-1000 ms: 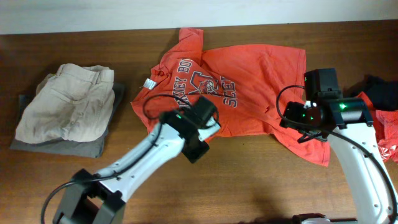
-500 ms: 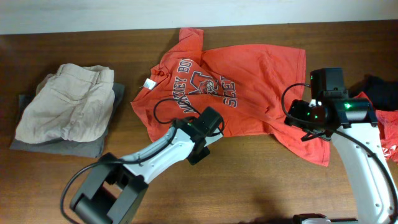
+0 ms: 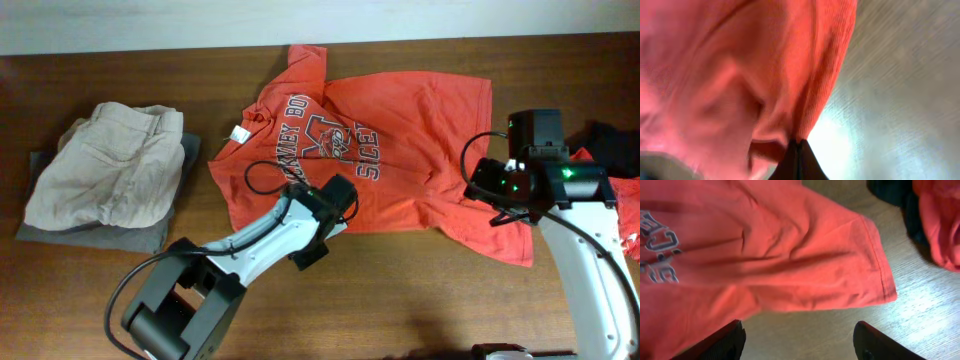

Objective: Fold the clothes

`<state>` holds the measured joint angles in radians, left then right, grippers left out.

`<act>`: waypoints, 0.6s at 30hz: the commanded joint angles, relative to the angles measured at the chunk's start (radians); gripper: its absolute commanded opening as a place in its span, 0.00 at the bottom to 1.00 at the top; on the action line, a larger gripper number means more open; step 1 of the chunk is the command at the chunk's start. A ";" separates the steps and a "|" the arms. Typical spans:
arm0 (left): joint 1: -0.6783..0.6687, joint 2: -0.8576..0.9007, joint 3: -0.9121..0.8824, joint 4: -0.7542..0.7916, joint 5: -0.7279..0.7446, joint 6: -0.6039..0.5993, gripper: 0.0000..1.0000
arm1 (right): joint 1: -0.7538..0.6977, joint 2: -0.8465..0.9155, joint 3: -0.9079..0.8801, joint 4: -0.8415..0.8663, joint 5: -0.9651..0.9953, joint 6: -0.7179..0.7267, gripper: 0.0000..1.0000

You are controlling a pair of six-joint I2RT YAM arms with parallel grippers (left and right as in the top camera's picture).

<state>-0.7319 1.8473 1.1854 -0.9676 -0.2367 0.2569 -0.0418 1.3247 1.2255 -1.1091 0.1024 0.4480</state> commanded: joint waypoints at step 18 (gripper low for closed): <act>-0.023 -0.146 0.283 -0.536 0.480 -0.096 0.13 | -0.006 -0.044 -0.002 0.018 0.055 0.002 0.75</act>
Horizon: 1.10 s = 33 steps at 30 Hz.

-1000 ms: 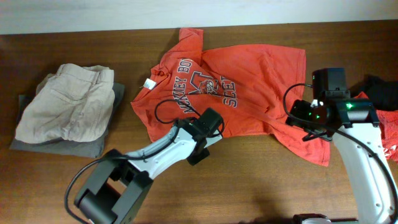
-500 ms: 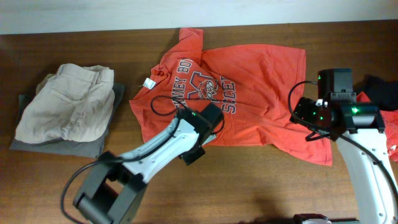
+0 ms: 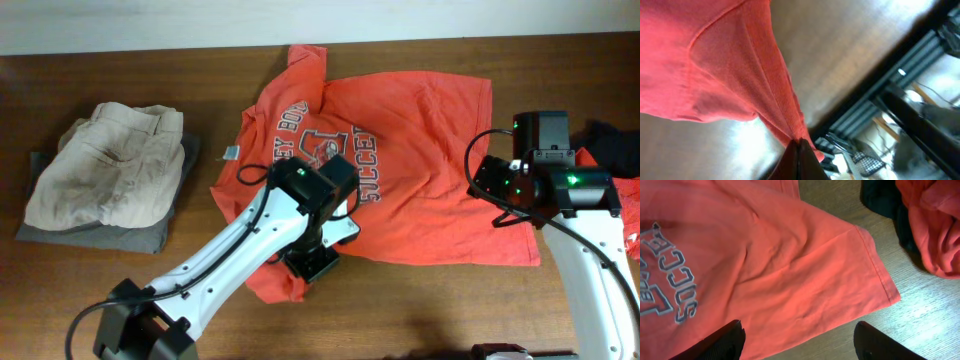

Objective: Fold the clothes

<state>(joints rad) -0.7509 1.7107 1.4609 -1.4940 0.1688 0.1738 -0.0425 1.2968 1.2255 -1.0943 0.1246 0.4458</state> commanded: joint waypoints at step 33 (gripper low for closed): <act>0.318 0.297 -0.170 0.835 -0.255 -0.119 0.00 | -0.162 0.350 -0.164 0.085 -0.249 -0.120 0.04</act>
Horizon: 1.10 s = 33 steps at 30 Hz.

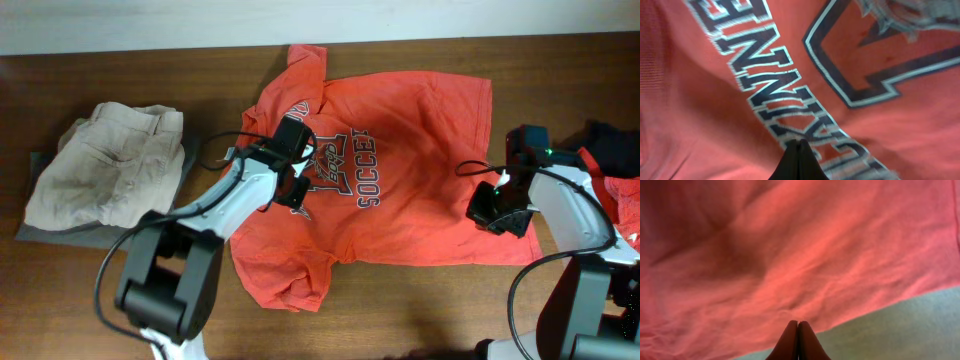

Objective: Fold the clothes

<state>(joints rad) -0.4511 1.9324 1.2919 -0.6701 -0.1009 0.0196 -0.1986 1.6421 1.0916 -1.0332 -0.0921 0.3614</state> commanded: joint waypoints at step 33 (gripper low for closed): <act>0.246 0.148 0.450 -0.332 -0.106 0.110 0.00 | -0.003 -0.274 -0.219 0.097 0.165 0.103 0.04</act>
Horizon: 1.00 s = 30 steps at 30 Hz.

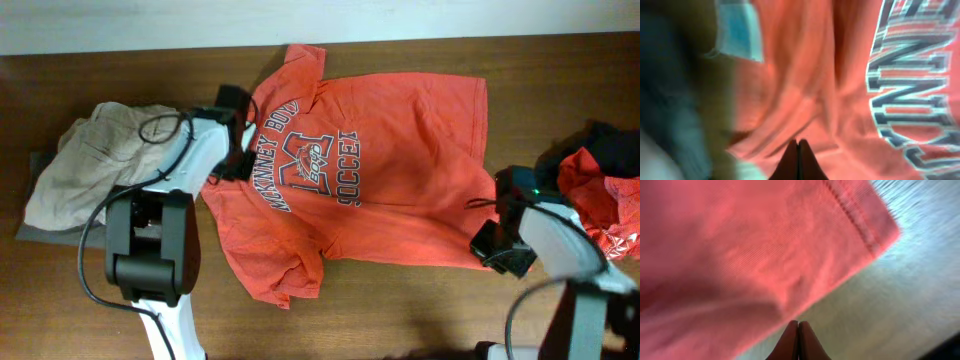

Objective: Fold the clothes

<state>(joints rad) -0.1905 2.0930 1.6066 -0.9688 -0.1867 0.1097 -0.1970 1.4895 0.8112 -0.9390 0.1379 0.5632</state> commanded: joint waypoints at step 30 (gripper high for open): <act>-0.027 0.340 0.284 0.834 0.431 0.171 0.51 | -0.005 -0.275 0.153 0.108 -0.575 -0.347 0.36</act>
<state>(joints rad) -0.2188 2.3932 1.8797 -0.1383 0.1658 0.2703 -0.1970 1.2148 0.9619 -0.8268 -0.4213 0.2321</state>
